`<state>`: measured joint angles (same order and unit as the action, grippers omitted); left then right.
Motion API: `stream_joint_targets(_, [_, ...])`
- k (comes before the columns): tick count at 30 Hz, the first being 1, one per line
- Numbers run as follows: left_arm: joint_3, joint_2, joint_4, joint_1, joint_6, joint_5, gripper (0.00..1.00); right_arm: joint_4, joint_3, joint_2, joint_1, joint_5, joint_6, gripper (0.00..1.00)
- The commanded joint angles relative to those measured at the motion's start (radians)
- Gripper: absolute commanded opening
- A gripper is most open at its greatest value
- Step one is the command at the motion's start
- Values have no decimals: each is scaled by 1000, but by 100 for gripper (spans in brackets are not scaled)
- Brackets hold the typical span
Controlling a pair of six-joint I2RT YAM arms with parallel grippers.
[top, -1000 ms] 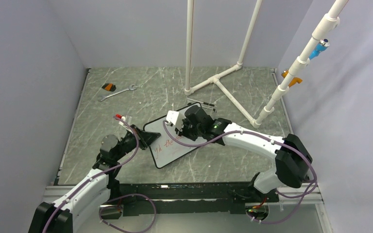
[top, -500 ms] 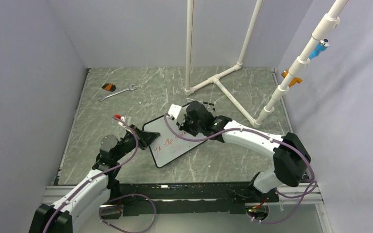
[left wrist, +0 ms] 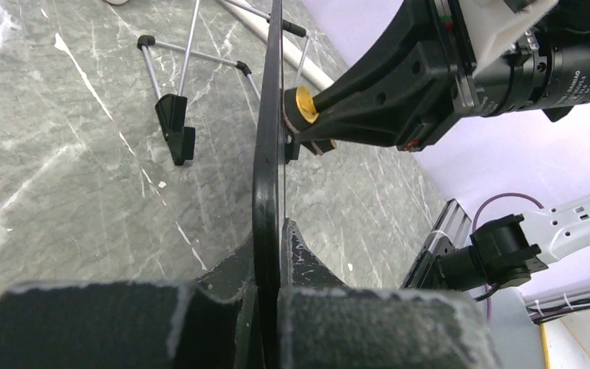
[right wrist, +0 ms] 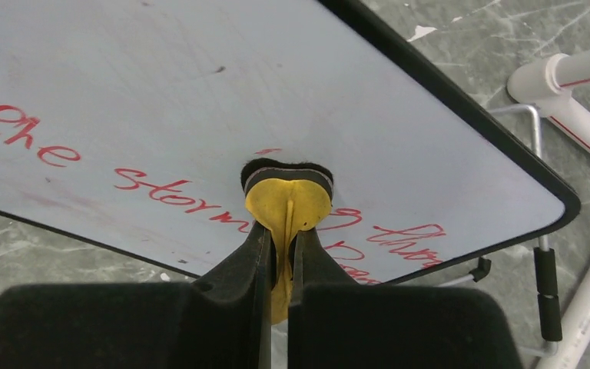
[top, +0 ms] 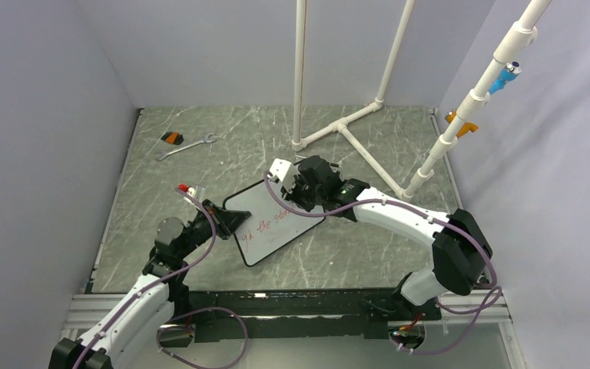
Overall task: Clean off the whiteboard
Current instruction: Erase the whiteboard at the center of the board.
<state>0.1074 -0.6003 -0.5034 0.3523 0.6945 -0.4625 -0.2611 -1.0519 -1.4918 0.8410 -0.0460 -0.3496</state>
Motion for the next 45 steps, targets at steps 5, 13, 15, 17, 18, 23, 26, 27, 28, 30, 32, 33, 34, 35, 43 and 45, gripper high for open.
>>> stream_joint_targets(5, [34,5,-9,17,-43,-115,0,-92,-50,-26,100,-259,-112,0])
stream_joint_targets(13, [9,3,-52,17,-11,-118,0,64,6,42,-52,-23,25,0])
stream_joint_targets(15, [7,-2,-58,17,-11,-122,0,67,18,47,-77,-35,27,0])
stream_joint_targets(17, [13,-11,-56,17,-20,-125,0,51,20,44,-78,-75,8,0])
stream_joint_targets(18, [16,-16,-55,17,-25,-127,0,28,14,36,-76,-118,-5,0])
stream_joint_targets(23, [18,-29,-63,17,-31,-119,0,-80,-22,-1,-12,-312,-92,0])
stream_joint_targets(26, [6,-25,-78,17,-25,-112,0,-95,-39,-14,15,-338,-96,0])
stream_joint_targets(27, [4,-22,-80,17,-21,-111,0,-85,-41,-14,13,-317,-86,0])
stream_joint_targets(28, [4,-19,-79,17,-20,-111,0,-71,-38,-9,9,-284,-75,0])
stream_joint_targets(30, [2,-11,-73,17,-17,-110,0,-32,-27,5,-21,-203,-39,0])
stream_joint_targets(32, [0,-5,-68,17,-18,-108,0,5,-14,16,-63,-128,-4,0])
stream_joint_targets(33, [0,-3,-67,17,-18,-109,0,30,-5,21,-82,-90,18,0])
stream_joint_targets(34, [1,-4,-67,17,-20,-110,0,38,-1,21,-98,-65,28,0])
stream_joint_targets(35, [4,-6,-67,17,-21,-111,0,39,0,23,-112,-59,30,0])
stream_joint_targets(43, [4,-17,-78,17,-13,-101,0,-49,-6,-1,-57,-295,-58,0])
stream_joint_targets(45, [6,-15,-75,17,-11,-96,0,-82,-16,-7,-27,-345,-91,0])
